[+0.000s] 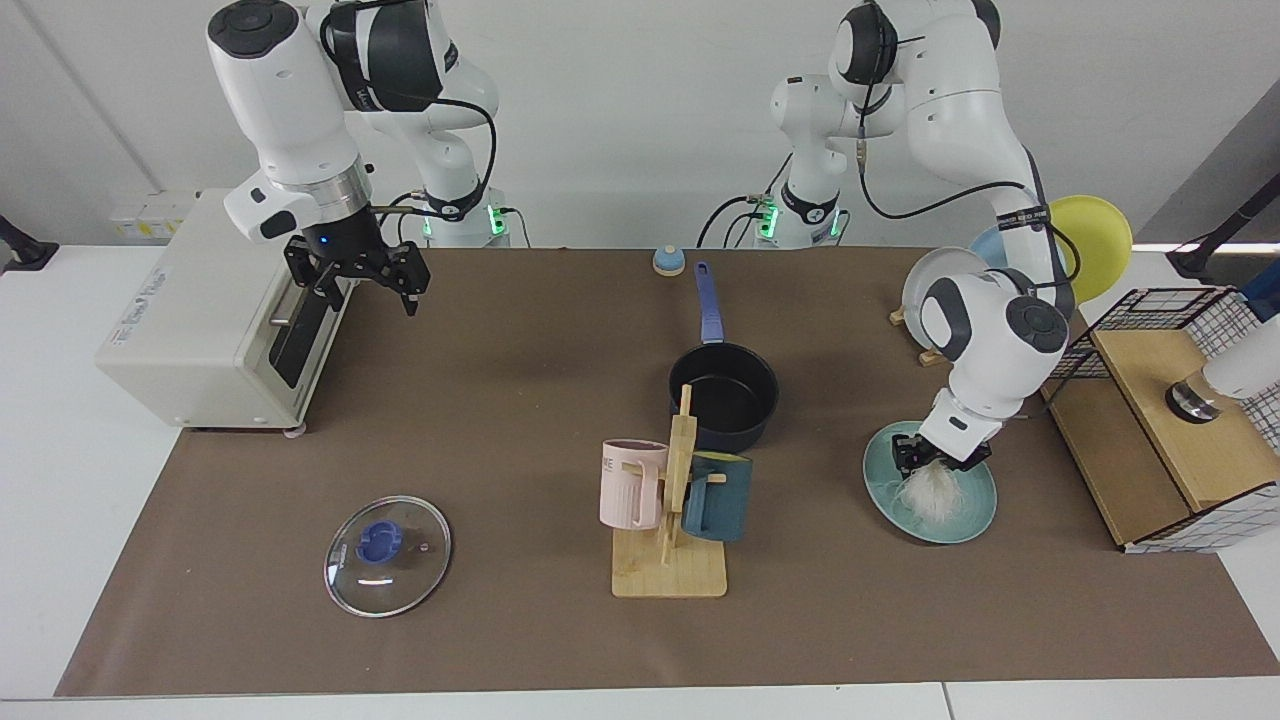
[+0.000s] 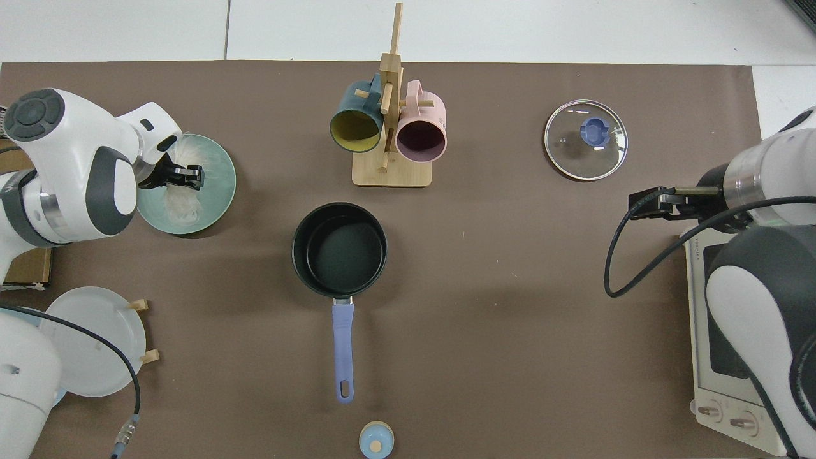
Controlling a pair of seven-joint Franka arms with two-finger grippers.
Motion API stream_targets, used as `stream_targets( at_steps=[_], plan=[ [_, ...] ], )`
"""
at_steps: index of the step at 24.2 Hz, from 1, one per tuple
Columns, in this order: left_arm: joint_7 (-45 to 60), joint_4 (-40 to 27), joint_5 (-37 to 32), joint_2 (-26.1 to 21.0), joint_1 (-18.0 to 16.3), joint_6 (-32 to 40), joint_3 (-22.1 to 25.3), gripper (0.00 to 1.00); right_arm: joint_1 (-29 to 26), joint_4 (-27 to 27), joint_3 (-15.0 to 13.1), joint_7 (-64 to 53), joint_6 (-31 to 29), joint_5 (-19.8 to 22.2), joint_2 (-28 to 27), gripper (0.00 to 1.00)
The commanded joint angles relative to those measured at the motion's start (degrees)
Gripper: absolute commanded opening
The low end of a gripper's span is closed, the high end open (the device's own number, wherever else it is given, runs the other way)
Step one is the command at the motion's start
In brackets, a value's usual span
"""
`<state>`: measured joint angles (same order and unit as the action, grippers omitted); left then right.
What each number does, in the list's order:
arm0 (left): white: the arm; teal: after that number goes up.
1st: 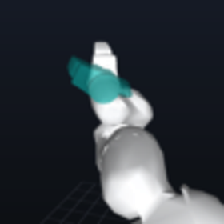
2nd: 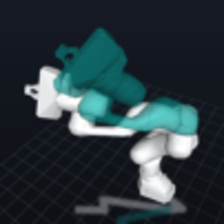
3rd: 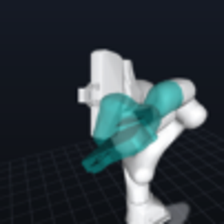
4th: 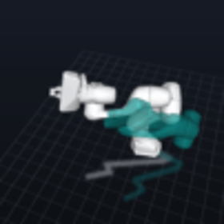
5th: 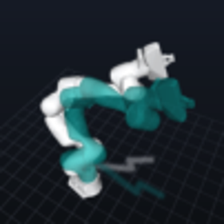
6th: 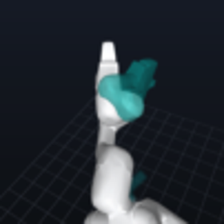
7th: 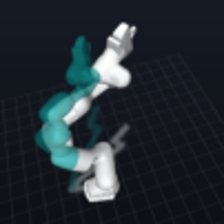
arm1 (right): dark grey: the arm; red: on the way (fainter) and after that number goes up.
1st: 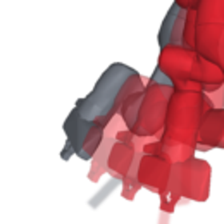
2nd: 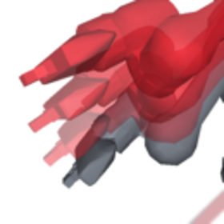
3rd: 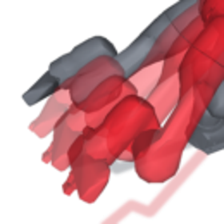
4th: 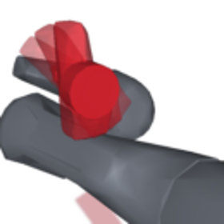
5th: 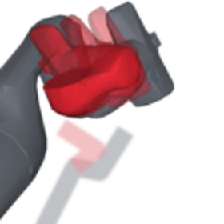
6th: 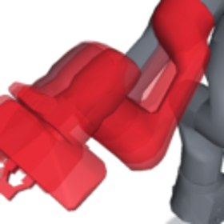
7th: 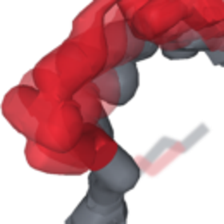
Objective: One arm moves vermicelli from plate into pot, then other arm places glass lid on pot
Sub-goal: 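Lift the vermicelli with the left gripper while the right gripper reaches the lid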
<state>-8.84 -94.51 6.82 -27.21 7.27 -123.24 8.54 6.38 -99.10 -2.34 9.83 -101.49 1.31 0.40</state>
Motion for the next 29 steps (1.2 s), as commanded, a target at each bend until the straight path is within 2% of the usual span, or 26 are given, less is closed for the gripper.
stream_targets(
  at_steps=[1,4,11,14,20,23,26,29],
  plan=[
    [-0.1,8.6,-1.1,0.8,-0.2,10.0,0.3,0.00,-0.5,1.1,0.1,-1.9,0.1,0.5,-0.4,0.99],
    [0.0,10.0,-3.0,3.8,0.1,15.1,-0.2,0.00,-0.9,3.4,0.1,-1.9,0.3,0.5,-2.0,0.99],
    [0.2,10.1,-4.2,11.2,1.0,22.5,-0.7,0.00,-1.3,15.2,-0.4,-2.5,3.0,0.4,-11.9,0.99],
    [0.3,9.1,-4.0,13.1,1.6,23.4,-0.9,0.00,-1.5,21.1,-0.6,-2.3,1.7,0.3,-18.5,0.99],
    [3.4,7.7,-4.0,13.6,2.6,22.8,-1.9,0.00,-3.1,34.6,-0.1,-2.4,-1.5,-0.1,-33.2,0.99],
    [8.9,7.6,-4.0,13.8,3.4,23.2,-4.7,0.00,-3.1,38.9,-0.2,-2.4,-6.9,0.0,-39.9,0.99],
    [13.7,7.6,-4.0,13.8,3.4,23.4,-8.6,0.00,-2.9,39.1,-0.3,-2.4,-14.3,0.5,-45.0,0.99],
    [20.8,6.0,-4.0,14.6,3.4,23.0,-12.7,0.00,-2.9,39.8,-0.1,-2.5,-18.3,0.5,-48.0,0.99]
  ],
)
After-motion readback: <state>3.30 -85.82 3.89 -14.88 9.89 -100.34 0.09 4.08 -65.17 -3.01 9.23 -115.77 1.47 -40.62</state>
